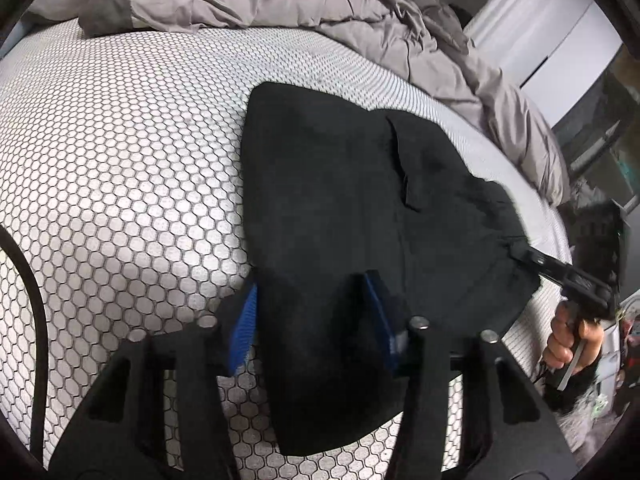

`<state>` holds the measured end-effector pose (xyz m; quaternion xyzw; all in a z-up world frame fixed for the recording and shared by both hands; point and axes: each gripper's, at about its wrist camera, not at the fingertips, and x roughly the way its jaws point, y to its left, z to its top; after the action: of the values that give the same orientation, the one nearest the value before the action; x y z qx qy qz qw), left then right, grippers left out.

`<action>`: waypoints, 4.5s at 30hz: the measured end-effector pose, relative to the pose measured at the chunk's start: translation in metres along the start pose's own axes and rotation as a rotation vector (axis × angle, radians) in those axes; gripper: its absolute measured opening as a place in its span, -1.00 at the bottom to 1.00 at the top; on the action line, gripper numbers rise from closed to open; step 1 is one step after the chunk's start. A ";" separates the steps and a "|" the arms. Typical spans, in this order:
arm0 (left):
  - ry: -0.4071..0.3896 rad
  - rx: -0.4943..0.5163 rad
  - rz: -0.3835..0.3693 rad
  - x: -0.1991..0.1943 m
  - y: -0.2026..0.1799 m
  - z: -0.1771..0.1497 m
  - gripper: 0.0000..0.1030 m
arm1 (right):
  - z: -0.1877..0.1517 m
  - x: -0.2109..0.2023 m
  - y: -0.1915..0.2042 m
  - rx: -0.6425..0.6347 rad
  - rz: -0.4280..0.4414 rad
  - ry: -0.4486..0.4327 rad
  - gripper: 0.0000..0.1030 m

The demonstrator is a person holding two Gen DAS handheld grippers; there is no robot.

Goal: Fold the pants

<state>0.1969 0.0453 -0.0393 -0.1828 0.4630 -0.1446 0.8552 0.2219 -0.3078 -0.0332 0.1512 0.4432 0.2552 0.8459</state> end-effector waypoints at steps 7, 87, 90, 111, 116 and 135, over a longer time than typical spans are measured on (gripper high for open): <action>0.034 0.012 0.015 0.005 -0.001 -0.004 -0.13 | -0.016 0.004 0.001 -0.095 -0.232 0.066 -0.31; -0.495 0.322 0.241 -0.065 -0.082 -0.050 0.99 | -0.070 -0.070 0.087 -0.362 -0.259 -0.407 1.00; -0.503 0.325 0.243 -0.067 -0.080 -0.049 0.99 | -0.070 -0.070 0.088 -0.360 -0.253 -0.406 1.00; -0.519 0.320 0.251 -0.072 -0.082 -0.052 0.99 | -0.073 -0.073 0.088 -0.376 -0.267 -0.413 1.00; -0.522 0.318 0.245 -0.074 -0.080 -0.051 0.99 | -0.073 -0.074 0.087 -0.376 -0.269 -0.417 1.00; -0.523 0.346 0.232 -0.074 -0.076 -0.050 0.99 | -0.075 -0.068 0.088 -0.407 -0.283 -0.396 1.00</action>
<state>0.1096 -0.0008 0.0243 -0.0118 0.2141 -0.0711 0.9742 0.1013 -0.2715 0.0124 -0.0377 0.2261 0.1842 0.9558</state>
